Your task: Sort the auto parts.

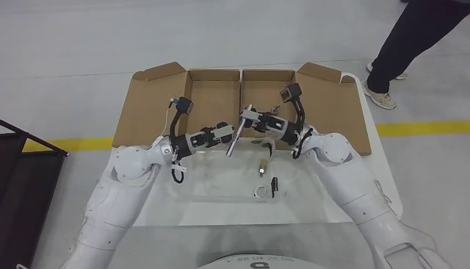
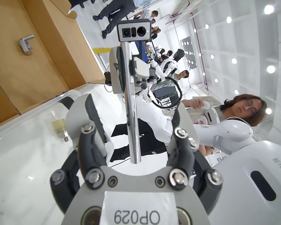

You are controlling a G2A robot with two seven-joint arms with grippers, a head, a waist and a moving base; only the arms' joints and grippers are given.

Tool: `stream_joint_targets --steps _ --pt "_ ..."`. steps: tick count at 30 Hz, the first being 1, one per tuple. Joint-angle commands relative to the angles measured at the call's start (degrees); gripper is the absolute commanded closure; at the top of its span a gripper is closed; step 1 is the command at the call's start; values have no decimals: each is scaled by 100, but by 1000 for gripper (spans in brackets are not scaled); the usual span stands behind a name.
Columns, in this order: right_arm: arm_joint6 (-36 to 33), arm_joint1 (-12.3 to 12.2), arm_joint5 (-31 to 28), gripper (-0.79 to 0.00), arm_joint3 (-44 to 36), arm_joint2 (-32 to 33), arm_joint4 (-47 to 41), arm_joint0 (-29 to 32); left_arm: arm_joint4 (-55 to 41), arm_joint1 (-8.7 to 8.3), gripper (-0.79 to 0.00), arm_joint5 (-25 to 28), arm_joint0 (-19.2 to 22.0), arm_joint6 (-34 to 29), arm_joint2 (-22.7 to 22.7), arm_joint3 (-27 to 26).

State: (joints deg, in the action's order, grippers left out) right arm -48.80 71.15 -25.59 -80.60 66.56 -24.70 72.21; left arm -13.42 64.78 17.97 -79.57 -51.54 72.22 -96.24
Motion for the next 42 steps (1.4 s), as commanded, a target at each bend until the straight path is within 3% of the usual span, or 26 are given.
stream_joint_targets --steps 1,7,12,16,22,29,42 --pt "31 -40 -83 0 88 252 -111 8 -66 -14 -785 0 -1 10 78 26" --pt "33 -194 -182 0 296 1178 -567 165 -296 -63 -785 31 -43 32 378 138" --pt "67 -268 -216 0 329 1579 -622 294 -315 -67 -785 30 -47 38 405 147" --pt "803 -304 -271 0 537 1726 378 211 -315 -67 -785 30 -47 38 405 147" --pt "1760 -171 550 0 1658 922 1934 -717 -315 -67 -785 30 -47 38 405 147" --pt "1913 -6 630 0 2412 2 3209 -1332 -315 -67 -785 30 -47 38 405 147" --pt "2192 249 693 0 3046 -755 3738 -1737 -315 -67 -785 30 -47 38 405 147"
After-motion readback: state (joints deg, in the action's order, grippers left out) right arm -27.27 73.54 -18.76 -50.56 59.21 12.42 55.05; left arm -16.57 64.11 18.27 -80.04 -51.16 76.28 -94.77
